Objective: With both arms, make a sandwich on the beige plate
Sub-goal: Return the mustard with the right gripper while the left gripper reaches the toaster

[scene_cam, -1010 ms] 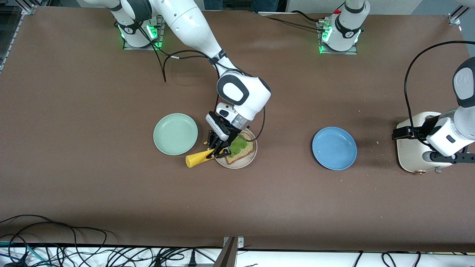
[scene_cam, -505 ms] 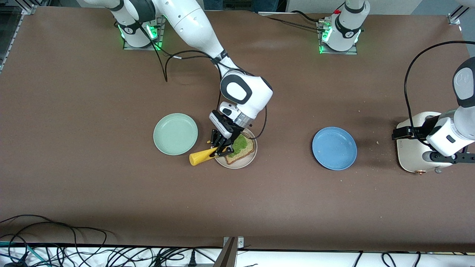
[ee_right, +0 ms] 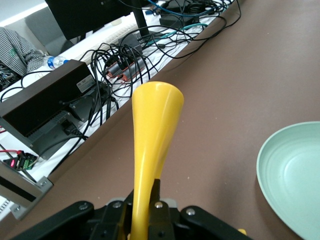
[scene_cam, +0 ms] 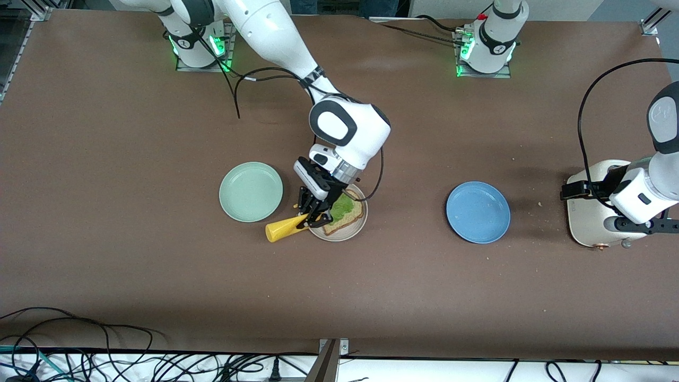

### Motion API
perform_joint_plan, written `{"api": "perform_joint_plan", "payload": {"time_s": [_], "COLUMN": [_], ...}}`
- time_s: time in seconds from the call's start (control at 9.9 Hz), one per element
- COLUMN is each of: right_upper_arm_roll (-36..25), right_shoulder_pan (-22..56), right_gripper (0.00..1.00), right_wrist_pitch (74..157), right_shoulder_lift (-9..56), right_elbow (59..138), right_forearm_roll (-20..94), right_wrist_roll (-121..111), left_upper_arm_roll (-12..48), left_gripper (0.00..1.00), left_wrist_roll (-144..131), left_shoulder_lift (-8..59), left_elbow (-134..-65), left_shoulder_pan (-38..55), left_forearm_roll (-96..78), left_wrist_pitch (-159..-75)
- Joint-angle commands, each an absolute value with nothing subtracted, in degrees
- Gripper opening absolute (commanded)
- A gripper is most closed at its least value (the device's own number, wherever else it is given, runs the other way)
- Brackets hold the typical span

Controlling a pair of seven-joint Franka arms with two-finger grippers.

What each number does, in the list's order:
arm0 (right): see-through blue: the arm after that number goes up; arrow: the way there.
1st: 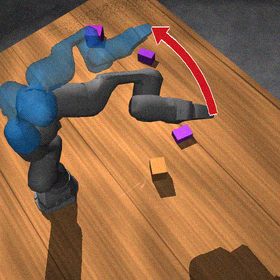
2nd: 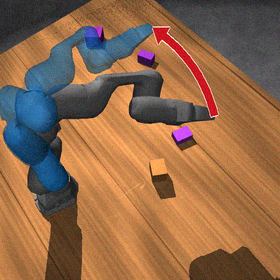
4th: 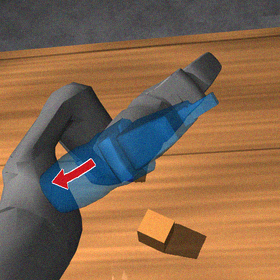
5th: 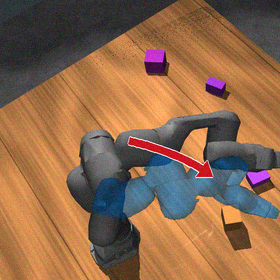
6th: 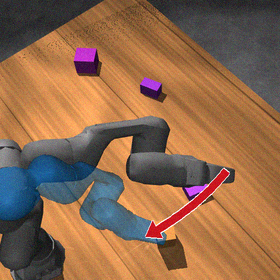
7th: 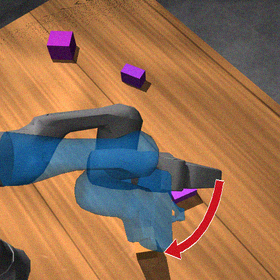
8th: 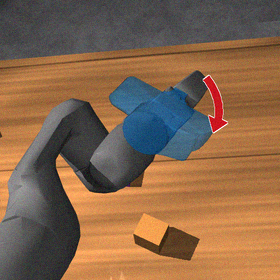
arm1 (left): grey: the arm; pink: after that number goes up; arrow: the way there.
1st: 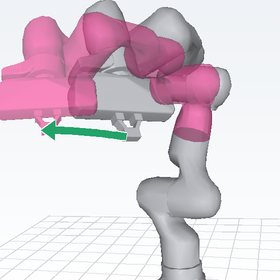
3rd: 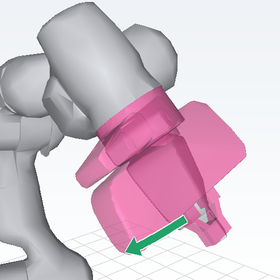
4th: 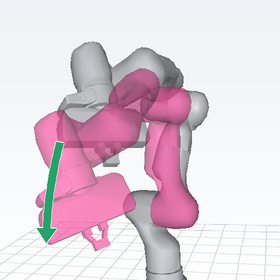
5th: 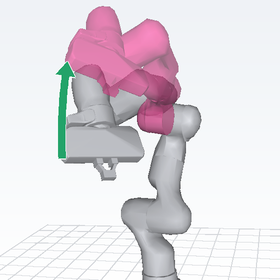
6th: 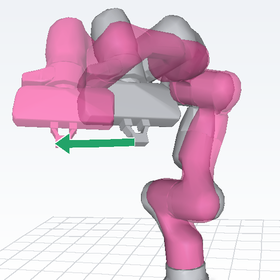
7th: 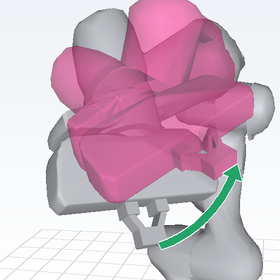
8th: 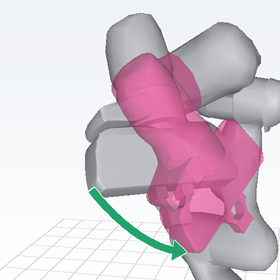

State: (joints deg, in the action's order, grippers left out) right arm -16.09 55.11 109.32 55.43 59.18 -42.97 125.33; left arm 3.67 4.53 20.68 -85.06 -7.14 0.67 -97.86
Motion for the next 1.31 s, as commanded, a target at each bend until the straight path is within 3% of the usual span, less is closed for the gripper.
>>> {"api": "perform_joint_plan", "payload": {"time_s": [0.0,0.4,0.61,1.21], "right_upper_arm_roll": [-15.56,-15.56,-15.73,-15.82], "right_shoulder_pan": [51.79,43.88,40.45,31.21], "right_gripper": [0.00,0.00,0.00,0.00], "right_wrist_pitch": [108.63,107.58,108.37,110.03], "right_shoulder_lift": [48.72,40.19,34.65,26.39], "right_elbow": [60.03,61.43,66.95,76.35], "right_forearm_roll": [-36.16,-23.33,-20.15,-5.30], "right_wrist_roll": [119.29,110.31,105.32,98.63], "left_upper_arm_roll": [3.78,3.78,3.78,3.87], "left_gripper": [1.00,1.00,1.00,1.00], "left_wrist_roll": [3.60,3.60,3.60,4.39], "left_shoulder_lift": [20.65,20.65,20.65,20.65], "left_elbow": [-84.37,-84.37,-84.37,-83.94], "left_shoulder_pan": [-6.94,-6.94,-6.94,-6.59], "left_forearm_roll": [2.55,2.46,2.11,2.63], "left_wrist_pitch": [-97.03,-97.03,-97.03,-97.03]}}
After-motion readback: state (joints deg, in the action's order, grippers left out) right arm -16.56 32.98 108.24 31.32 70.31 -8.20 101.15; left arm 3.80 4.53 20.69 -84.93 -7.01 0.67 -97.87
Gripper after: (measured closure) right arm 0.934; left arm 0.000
